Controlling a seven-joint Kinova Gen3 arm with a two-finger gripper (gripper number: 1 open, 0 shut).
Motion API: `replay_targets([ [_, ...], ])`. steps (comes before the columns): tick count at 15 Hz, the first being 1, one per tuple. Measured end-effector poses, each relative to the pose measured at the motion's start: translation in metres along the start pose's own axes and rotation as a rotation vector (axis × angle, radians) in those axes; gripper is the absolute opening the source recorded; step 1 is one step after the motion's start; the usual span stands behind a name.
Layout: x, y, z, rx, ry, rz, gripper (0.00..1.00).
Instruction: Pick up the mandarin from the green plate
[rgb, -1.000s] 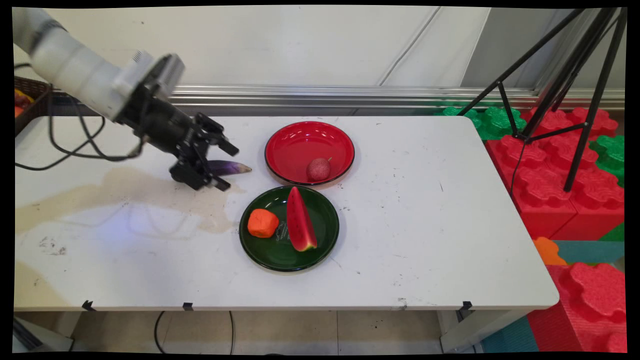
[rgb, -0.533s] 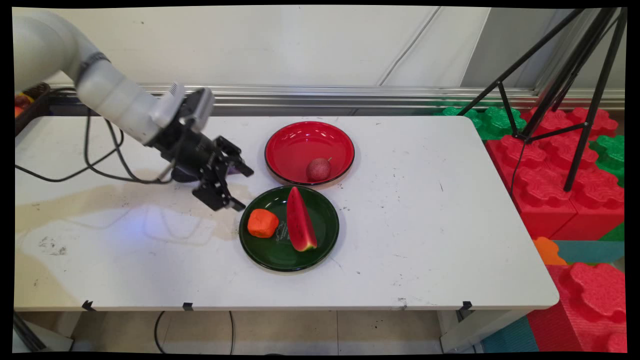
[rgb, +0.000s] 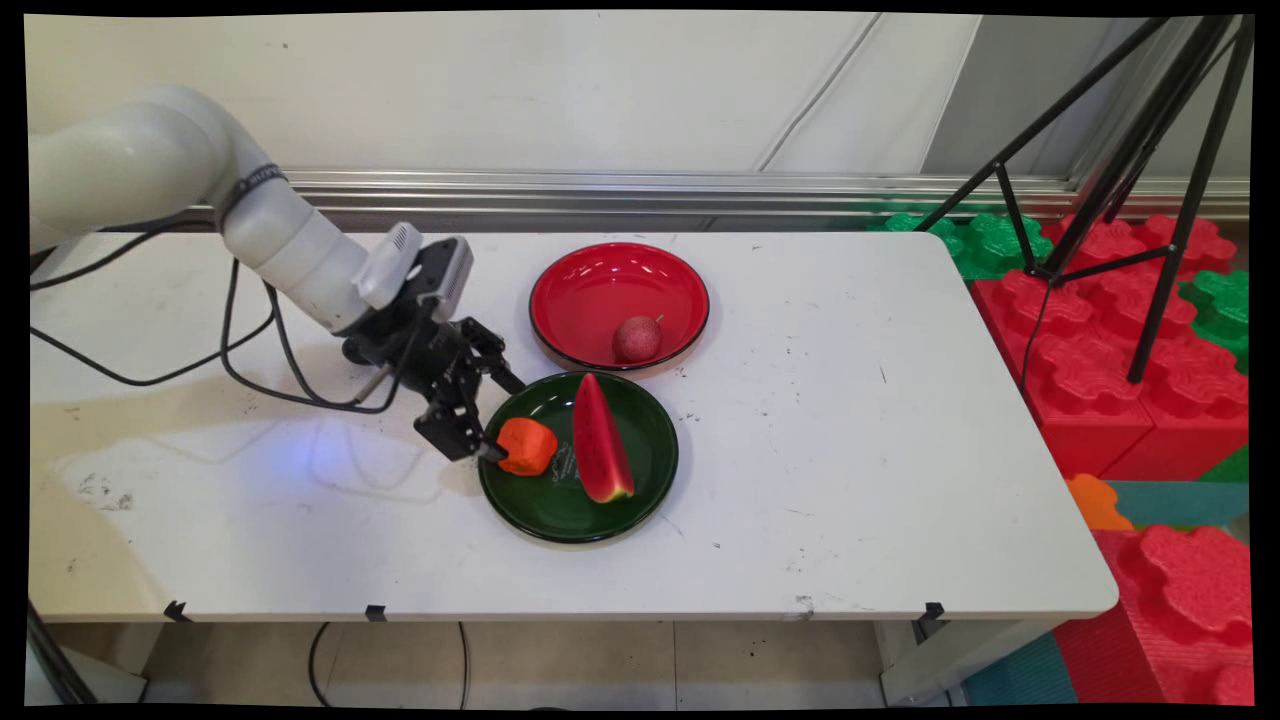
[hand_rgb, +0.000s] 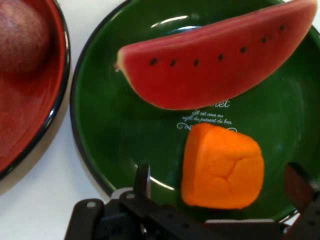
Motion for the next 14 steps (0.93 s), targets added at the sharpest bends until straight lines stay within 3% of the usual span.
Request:
replay_targets([
  [14, 0.001, 0.001, 0.037, -0.026, -0.016, 0.018, 1.00],
])
